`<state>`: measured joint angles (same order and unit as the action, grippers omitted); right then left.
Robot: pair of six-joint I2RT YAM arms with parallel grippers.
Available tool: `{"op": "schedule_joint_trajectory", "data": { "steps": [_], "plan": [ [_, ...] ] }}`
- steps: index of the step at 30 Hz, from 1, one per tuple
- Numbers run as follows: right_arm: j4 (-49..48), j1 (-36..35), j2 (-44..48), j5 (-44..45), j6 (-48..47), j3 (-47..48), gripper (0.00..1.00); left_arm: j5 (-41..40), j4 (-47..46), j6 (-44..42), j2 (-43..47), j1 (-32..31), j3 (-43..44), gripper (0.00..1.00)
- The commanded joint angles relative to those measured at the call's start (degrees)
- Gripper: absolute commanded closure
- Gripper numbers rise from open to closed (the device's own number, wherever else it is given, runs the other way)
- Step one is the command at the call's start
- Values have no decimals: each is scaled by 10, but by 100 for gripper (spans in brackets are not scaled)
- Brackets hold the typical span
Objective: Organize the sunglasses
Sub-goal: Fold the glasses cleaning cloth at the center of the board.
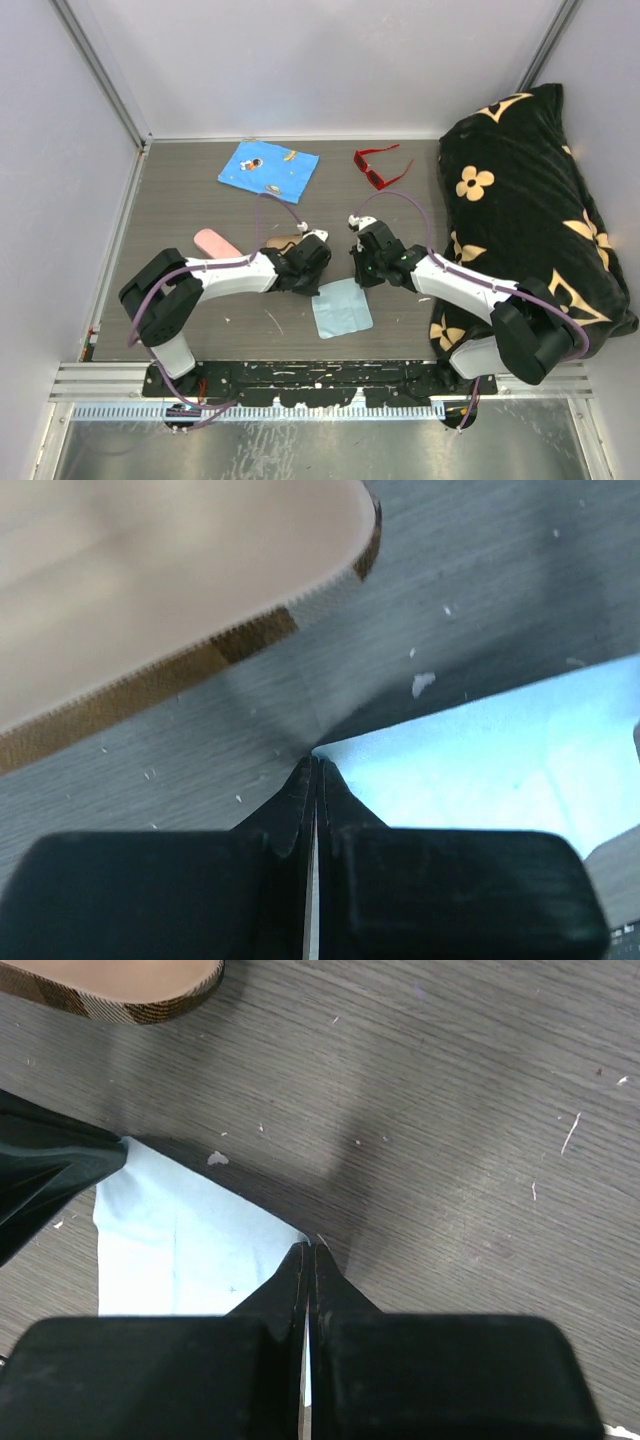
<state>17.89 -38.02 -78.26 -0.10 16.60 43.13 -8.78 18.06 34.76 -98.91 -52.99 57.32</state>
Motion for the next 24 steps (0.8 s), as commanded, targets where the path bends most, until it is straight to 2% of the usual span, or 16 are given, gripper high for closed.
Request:
{"op": "schedule_joint_trajectory", "data": {
  "steps": [1,10,16,24],
  "plan": [
    [3,1,21,-4,0,-4,99,41,-60,-33,54,2,-24,100],
    [10,2,31,-11,14,-19,99,79,-102,-55,87,3,-56,100],
    [2,1,30,33,33,-9,99,48,-72,-67,73,10,-23,100],
    [-15,2,9,65,34,11,100,53,-66,-105,61,32,15,100]
  ]
}}
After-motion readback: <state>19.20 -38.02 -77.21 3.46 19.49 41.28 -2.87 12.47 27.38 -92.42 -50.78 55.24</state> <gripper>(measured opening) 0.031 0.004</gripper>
